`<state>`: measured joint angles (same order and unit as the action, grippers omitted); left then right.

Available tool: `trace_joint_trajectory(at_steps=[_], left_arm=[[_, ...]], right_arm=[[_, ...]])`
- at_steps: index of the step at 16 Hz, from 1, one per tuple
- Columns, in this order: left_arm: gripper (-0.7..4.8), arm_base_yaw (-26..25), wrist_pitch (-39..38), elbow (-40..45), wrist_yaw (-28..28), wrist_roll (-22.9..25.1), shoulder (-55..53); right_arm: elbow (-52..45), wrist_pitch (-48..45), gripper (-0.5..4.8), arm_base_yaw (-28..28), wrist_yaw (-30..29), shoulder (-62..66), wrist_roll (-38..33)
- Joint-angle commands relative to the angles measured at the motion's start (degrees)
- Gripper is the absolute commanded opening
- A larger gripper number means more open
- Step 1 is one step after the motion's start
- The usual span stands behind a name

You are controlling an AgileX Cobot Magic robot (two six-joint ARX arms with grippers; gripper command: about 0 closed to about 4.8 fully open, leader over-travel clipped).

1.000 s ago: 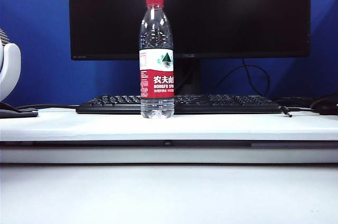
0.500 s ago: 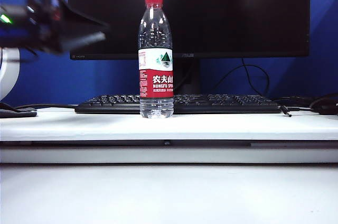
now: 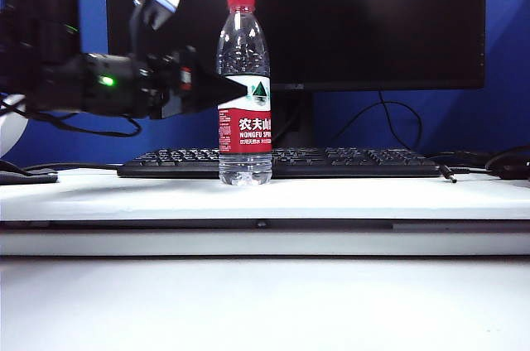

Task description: Unscrew the cap from the plastic bottle on the table.

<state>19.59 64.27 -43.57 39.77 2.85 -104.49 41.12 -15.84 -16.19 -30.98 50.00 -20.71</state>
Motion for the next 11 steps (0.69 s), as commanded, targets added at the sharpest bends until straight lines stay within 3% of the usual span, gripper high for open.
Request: trace_joint_trajectory(at_steps=[1,4,7,11], left_arm=[[4.79,-0.02,0.81,-4.48,-0.98,-2.45,-2.91],[4.79,1.62,-0.92,-8.63,0.52,-2.86,-5.92],[4.79,4.28,-3.02,-8.85,-0.17,0.52,-6.34],[4.79,4.57,-3.98,-8.85,-0.74,0.81,-6.34]], right_arm=[[0.39,-1.09,-0.06,-0.04,0.7,0.07,0.76],[0.39,-1.14,-0.06,-0.13,2.1,0.76,1.68],[0.39,-1.33,-0.06,-0.22,2.58,1.88,1.68],[0.39,-1.97,-0.06,-0.24,2.58,2.21,1.68]])
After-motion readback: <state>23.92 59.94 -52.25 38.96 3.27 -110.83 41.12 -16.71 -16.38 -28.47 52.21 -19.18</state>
